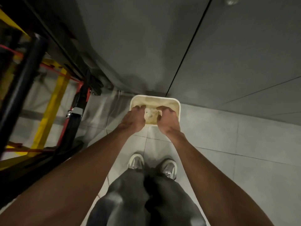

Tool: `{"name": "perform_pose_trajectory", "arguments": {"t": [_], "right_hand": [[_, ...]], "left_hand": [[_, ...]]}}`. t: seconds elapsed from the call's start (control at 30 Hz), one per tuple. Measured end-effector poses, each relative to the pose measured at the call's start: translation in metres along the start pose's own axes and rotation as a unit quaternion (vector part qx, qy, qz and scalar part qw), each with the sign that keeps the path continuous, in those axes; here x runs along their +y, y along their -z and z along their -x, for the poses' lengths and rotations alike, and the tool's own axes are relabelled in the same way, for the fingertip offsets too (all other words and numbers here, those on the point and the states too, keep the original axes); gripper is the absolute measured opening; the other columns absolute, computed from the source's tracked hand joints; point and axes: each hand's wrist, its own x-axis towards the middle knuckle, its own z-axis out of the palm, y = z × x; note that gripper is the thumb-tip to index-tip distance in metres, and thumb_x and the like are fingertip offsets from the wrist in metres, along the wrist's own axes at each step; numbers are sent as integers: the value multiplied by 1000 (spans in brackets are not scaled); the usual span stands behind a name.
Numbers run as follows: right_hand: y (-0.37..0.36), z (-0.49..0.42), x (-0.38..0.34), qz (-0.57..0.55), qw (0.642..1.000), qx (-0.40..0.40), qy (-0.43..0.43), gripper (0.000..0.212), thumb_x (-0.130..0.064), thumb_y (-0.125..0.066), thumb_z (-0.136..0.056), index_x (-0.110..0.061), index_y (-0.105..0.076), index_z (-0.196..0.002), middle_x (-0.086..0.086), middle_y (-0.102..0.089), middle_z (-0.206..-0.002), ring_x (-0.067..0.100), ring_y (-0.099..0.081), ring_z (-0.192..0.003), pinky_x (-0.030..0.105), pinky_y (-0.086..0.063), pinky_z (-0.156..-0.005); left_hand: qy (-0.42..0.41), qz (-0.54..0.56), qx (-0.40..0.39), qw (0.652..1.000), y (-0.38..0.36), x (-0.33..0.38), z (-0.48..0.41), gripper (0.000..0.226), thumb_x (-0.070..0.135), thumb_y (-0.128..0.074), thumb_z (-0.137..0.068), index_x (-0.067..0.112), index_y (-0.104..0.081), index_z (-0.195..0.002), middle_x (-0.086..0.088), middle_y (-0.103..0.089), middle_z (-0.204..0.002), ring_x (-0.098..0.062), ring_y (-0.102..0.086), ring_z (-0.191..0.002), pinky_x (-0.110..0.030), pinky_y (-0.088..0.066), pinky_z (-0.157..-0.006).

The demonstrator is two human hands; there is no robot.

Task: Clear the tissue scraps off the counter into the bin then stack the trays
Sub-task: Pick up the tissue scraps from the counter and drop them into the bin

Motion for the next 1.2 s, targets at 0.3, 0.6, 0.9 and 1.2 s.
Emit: {"name": "perform_pose_trajectory", "arguments": {"t": [0.3,0.6,0.9,1.2], "right_hand": [[167,137,-92,2,995,71,73,33,-20,-61,-99,-26,-66,-131,-1,-63,-137,27,-69,-107,39,-61,-87],[344,259,-170,-25,981,106,158,27,-23,-60,-99,-30,-65,-125,-8,-64,-130,20,-64,-111,39,-59,-89],[461,301,-206,-73,955,188,215,24,-22,-62,-102,-26,-69,-124,-8,-69,-128,12,-66,-115,25,-49,-103],[517,252,-242,-91,949,229,195,22,-23,-65,-101,-28,-70,-122,-10,-72,-121,7,-67,-104,6,-40,-90]], "left_hand": [[5,21,56,998,172,43,161,57,32,-58,-101,30,-37,-153,-5,-57,-145,-33,-59,-126,-50,-55,-95],[-2,104,175,979,334,90,323,41,36,-58,-99,30,-51,-139,-11,-66,-128,-37,-65,-111,-48,-57,-83],[-45,197,282,938,415,123,383,23,34,-62,-99,30,-58,-122,3,-70,-110,-18,-68,-95,-42,-59,-78],[-93,235,311,916,496,137,339,29,20,-64,-99,20,-66,-127,3,-71,-119,-10,-68,-103,-28,-58,-90]]}}
